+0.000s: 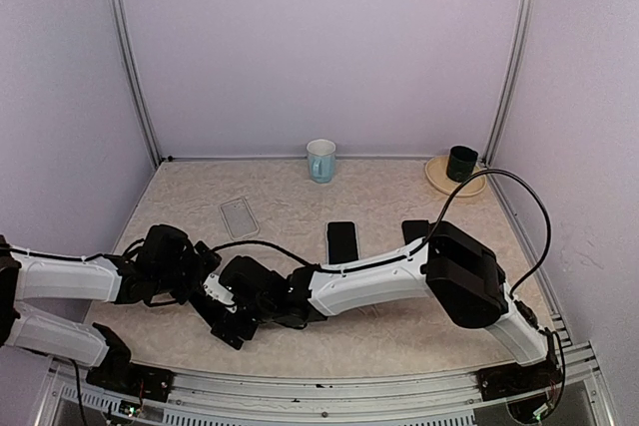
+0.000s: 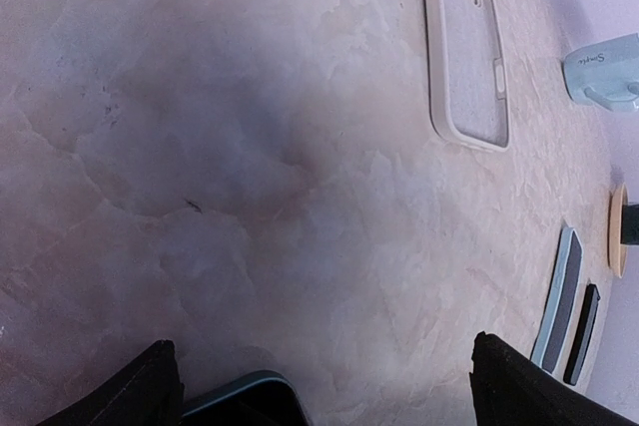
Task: Put the phone into the phone case
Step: Move the phone to the center of the board.
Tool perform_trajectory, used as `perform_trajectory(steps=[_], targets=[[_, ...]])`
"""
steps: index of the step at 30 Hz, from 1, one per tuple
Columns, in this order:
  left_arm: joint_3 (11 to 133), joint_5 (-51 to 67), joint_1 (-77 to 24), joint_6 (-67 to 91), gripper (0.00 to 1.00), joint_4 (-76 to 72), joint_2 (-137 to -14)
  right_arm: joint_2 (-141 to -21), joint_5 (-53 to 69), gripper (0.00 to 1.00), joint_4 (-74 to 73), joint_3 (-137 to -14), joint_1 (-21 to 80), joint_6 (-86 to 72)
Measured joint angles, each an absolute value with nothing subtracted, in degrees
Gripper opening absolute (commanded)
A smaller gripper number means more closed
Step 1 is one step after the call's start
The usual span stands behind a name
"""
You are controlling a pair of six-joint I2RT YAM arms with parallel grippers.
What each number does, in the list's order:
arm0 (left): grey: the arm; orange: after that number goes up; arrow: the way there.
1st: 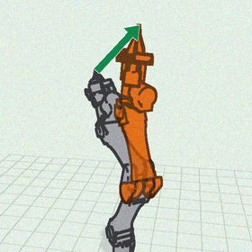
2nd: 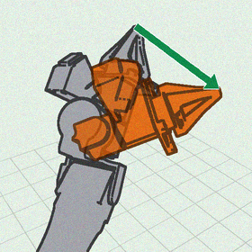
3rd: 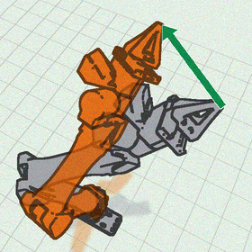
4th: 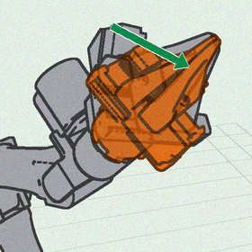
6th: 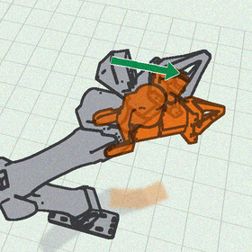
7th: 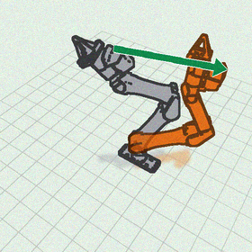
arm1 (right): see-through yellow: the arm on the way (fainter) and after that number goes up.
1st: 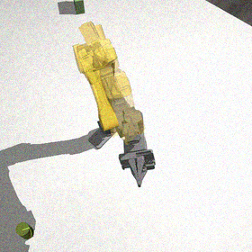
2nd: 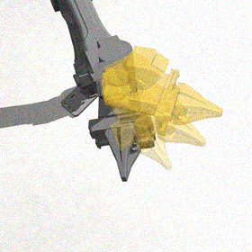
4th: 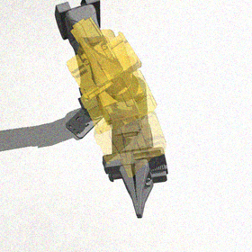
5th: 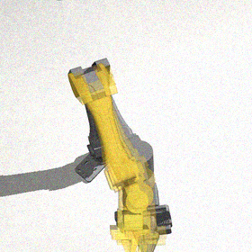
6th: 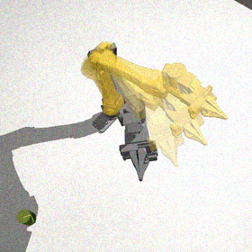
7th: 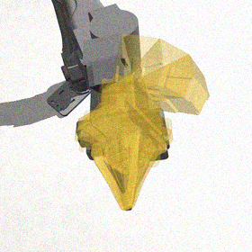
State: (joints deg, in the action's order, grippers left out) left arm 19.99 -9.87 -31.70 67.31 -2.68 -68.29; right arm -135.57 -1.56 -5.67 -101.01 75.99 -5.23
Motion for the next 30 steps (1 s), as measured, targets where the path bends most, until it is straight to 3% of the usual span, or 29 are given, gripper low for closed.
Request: perform_trajectory(steps=[30], targets=[[20.1, -10.1, -33.0, 68.3, 0.98, -2.4, -68.3, -140.8, -10.2, 1.00, -12.8, -108.9, 77.2, -7.4]])
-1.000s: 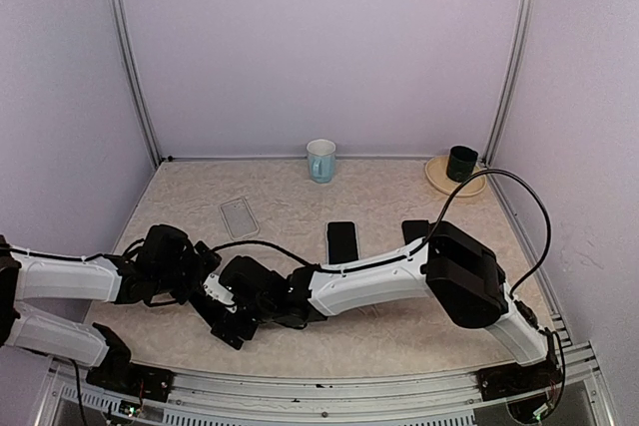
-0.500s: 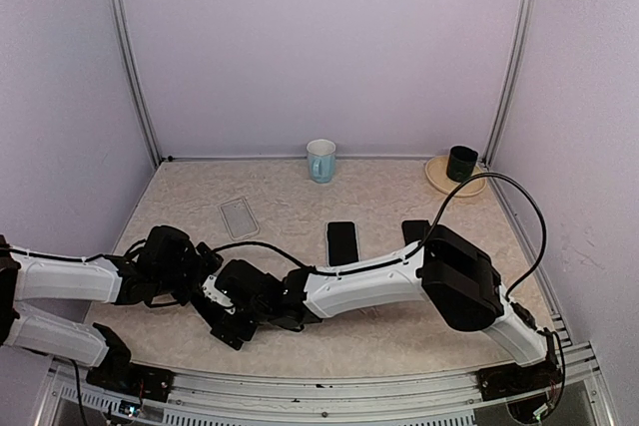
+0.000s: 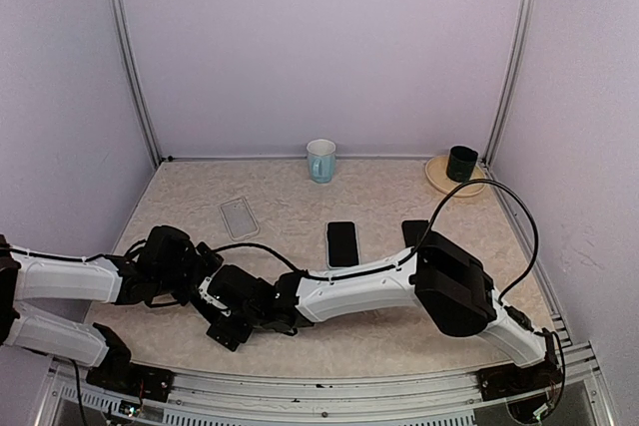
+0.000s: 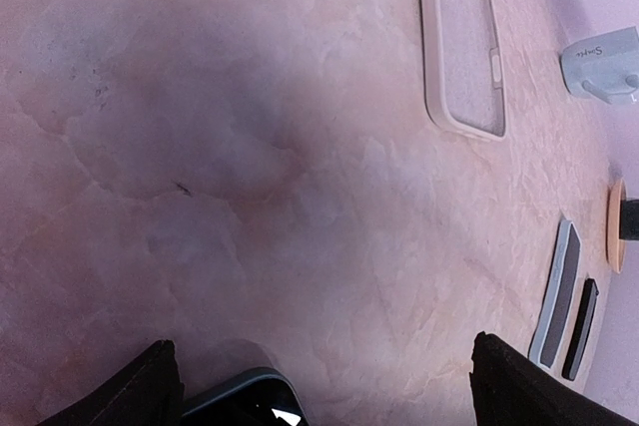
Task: Put the phone into the phone case
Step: Move the phone to the center of the board.
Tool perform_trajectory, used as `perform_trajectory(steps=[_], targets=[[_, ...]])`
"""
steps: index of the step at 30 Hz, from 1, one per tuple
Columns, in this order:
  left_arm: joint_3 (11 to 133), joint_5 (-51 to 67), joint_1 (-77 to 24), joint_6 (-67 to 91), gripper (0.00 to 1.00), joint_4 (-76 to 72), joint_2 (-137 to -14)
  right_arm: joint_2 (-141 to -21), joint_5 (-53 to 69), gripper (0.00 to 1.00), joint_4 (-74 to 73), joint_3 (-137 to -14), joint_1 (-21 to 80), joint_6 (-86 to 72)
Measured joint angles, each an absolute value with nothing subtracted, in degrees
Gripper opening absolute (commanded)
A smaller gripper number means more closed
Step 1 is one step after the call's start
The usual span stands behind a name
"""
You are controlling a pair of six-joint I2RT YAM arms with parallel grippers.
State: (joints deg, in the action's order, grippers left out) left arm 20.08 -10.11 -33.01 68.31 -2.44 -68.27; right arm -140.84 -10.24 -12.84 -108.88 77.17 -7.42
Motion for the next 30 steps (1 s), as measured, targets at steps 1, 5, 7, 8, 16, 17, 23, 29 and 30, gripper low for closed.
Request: perform_trajectory(steps=[1, 5, 7, 8, 16, 17, 23, 29, 30], targets=[[20.1, -10.1, -33.0, 68.4, 0.98, -2.4, -68.3, -140.9, -10.7, 1.00, -13.1, -109.1, 77.2, -7.5], [20.1, -10.1, -33.1, 68.4, 0.98, -2.4, -68.2, -140.9, -12.8, 1.00, -13.4, -109.1, 77.3, -8.1], [20.1, -10.0, -33.2, 68.4, 0.98, -2.4, -68.2, -140.4, -12.9, 0.98, -11.8, -107.6, 77.2, -8.2], [20.1, -9.8, -33.2, 68.4, 0.98, -2.5, -68.2, -139.7, -12.6, 0.95, -10.4, -105.9, 77.1, -8.2], [19.6, -7.4, -33.3, 68.3, 0.98, -4.2, -68.1, -133.1, -2.9, 0.87, -2.4, -92.3, 73.2, -6.6], [19.5, -7.0, -33.3, 68.3, 0.98, -4.6, -68.2, -132.5, -2.2, 0.87, -1.6, -91.2, 72.6, -6.0], [19.4, -5.1, -33.8, 68.3, 0.98, -7.3, -69.5, -130.9, 0.8, 0.77, 1.8, -87.3, 71.2, -3.1], [19.4, -4.6, -34.0, 68.2, 0.98, -8.3, -69.9, -130.0, 4.2, 0.72, 3.9, -85.1, 70.4, -0.5], [19.4, -4.5, -34.0, 68.1, 0.98, -8.2, -69.9, -129.7, 4.5, 0.73, 4.2, -84.4, 70.3, -0.1]])
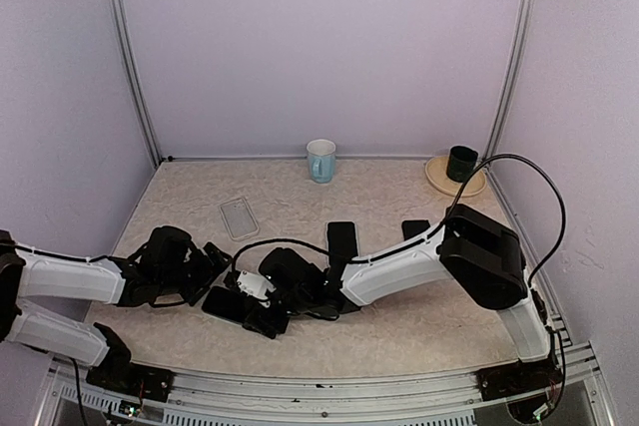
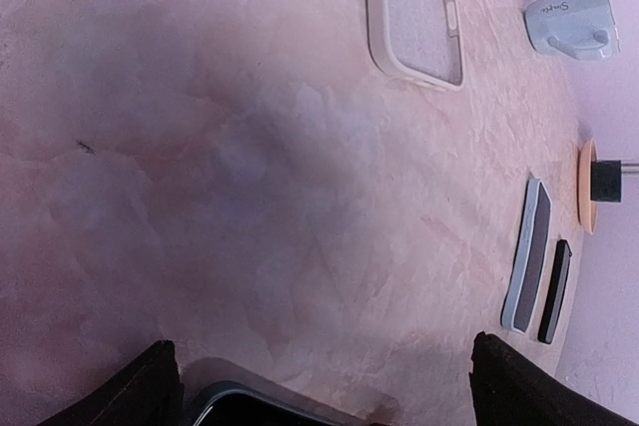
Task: Put the phone into the phone case
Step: Move the phone to the center of the board.
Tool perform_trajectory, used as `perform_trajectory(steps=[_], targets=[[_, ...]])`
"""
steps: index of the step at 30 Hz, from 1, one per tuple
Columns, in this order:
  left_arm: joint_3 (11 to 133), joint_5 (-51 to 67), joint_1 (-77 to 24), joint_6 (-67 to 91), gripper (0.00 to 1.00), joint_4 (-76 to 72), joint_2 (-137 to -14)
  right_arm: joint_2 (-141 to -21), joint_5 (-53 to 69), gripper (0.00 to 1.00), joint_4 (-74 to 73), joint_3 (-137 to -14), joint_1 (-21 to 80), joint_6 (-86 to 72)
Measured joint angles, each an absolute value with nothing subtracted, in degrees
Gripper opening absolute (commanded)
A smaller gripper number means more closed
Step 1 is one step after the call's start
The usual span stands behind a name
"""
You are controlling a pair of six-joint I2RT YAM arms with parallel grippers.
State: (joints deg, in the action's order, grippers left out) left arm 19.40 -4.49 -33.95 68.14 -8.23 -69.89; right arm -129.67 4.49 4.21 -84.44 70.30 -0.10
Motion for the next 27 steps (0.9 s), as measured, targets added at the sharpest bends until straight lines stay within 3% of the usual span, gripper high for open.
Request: perform_trajectory(steps=[19, 27], targets=[[20.0, -2.5, -34.0, 65.5, 0.98, -9.9, -71.5, -115.3, 8.0, 0.69, 11.4, -61.5, 64.1, 5.3], [20.9, 0.3, -34.9, 63.5, 0.98, -13.6, -74.8, -114.3, 8.1, 0.69, 14.3, -59.0, 63.5, 6.7]])
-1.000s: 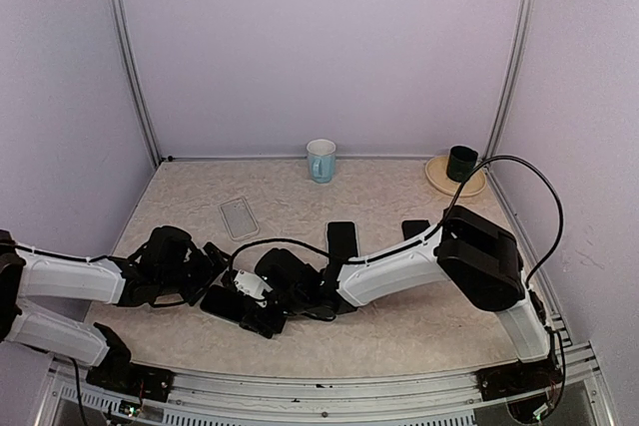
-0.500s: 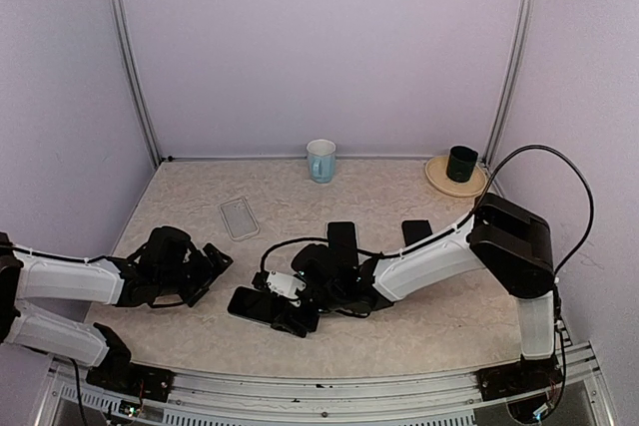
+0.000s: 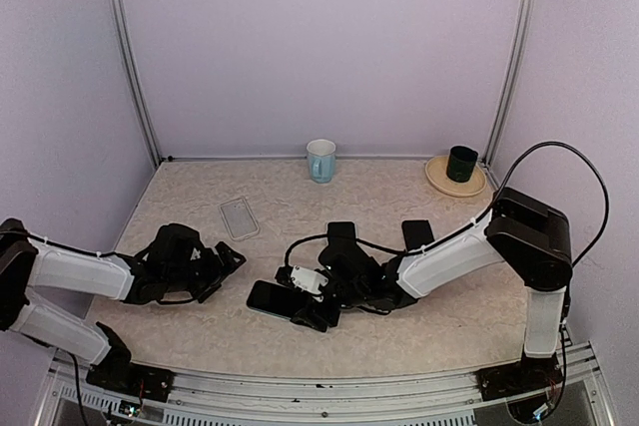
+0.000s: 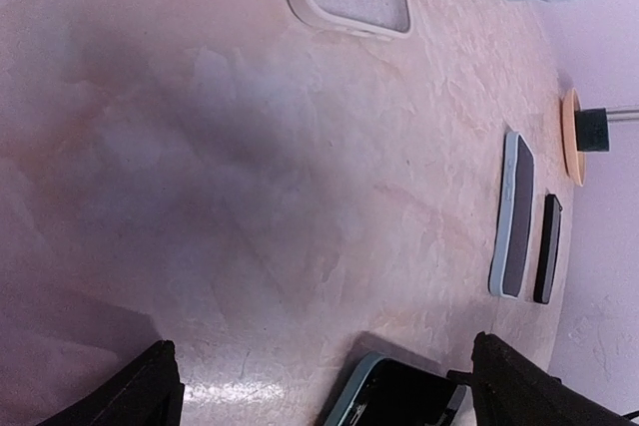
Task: Put the phone into the phone case
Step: Move the phone to the center of the board, then pick up the phone at the center of the board, then pass from the right arm to the left
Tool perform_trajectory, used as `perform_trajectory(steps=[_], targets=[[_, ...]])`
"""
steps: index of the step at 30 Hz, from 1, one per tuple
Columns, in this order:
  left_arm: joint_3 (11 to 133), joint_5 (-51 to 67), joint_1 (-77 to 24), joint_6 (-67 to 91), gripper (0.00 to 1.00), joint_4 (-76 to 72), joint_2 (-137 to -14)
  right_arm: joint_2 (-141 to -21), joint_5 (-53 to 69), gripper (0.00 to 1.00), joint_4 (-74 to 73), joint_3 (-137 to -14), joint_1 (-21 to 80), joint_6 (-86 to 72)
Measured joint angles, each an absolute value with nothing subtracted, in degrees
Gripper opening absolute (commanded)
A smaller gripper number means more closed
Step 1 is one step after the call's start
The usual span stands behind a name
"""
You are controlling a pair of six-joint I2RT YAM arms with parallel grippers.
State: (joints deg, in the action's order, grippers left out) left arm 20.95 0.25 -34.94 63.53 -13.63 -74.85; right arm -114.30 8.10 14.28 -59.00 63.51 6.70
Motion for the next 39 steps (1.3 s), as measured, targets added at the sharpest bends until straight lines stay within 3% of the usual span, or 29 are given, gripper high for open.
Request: perform_trajectory(steps=[21, 39], targets=[[21.6, 8.7, -36.4, 60.1, 0.92, -22.3, -80.5, -109.6, 5.8, 0.69, 23.4, -53.3, 63.3, 9.9], [21.7, 19.6, -38.0, 59.5, 0.69, -33.3, -83.5, -107.2, 5.0, 0.69, 26.9, -50.9, 63.3, 11.7]])
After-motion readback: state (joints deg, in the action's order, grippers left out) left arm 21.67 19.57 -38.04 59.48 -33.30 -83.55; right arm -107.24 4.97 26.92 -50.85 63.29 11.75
